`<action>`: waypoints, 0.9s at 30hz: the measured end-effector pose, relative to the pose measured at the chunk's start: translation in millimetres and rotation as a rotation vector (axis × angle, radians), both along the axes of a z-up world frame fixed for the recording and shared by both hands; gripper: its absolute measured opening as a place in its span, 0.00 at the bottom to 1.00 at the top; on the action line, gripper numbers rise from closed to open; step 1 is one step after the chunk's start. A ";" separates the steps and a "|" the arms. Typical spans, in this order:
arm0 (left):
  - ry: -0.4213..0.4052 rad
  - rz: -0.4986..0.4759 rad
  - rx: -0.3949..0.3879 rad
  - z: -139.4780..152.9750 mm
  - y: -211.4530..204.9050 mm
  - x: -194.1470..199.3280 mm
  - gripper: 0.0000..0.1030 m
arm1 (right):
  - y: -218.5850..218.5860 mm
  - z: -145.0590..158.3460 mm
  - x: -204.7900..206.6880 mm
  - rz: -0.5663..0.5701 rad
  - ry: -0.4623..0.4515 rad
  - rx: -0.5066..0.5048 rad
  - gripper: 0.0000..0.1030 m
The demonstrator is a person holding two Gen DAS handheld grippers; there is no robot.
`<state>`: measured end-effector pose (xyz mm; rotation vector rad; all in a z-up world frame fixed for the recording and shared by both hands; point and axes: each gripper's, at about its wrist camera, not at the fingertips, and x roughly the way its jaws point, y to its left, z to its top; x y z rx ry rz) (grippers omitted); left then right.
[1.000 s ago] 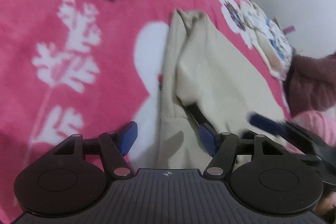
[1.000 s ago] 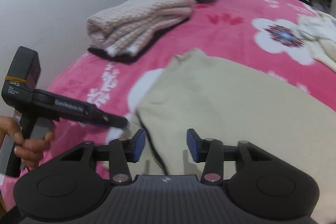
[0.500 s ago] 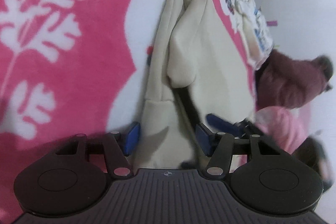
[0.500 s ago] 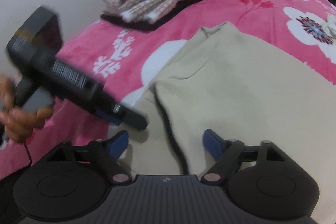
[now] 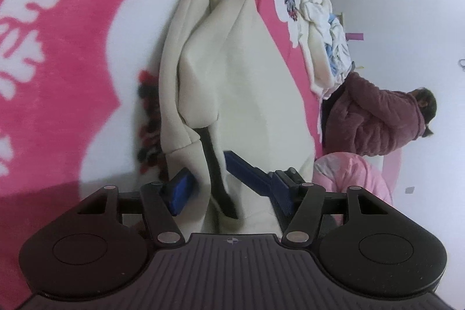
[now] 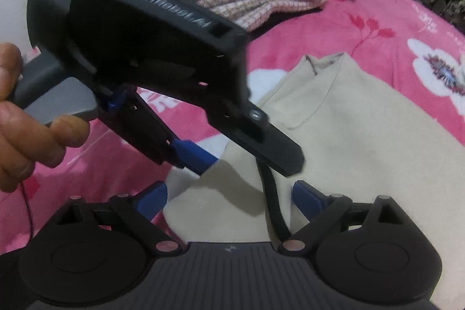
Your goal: Fold clothes
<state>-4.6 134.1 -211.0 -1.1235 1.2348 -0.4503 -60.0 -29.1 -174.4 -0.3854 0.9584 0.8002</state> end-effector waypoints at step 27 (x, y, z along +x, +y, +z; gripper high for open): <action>0.003 0.097 0.223 0.4 -3.2 56.4 0.53 | -11.7 -0.2 5.4 -0.218 -0.098 -0.065 0.21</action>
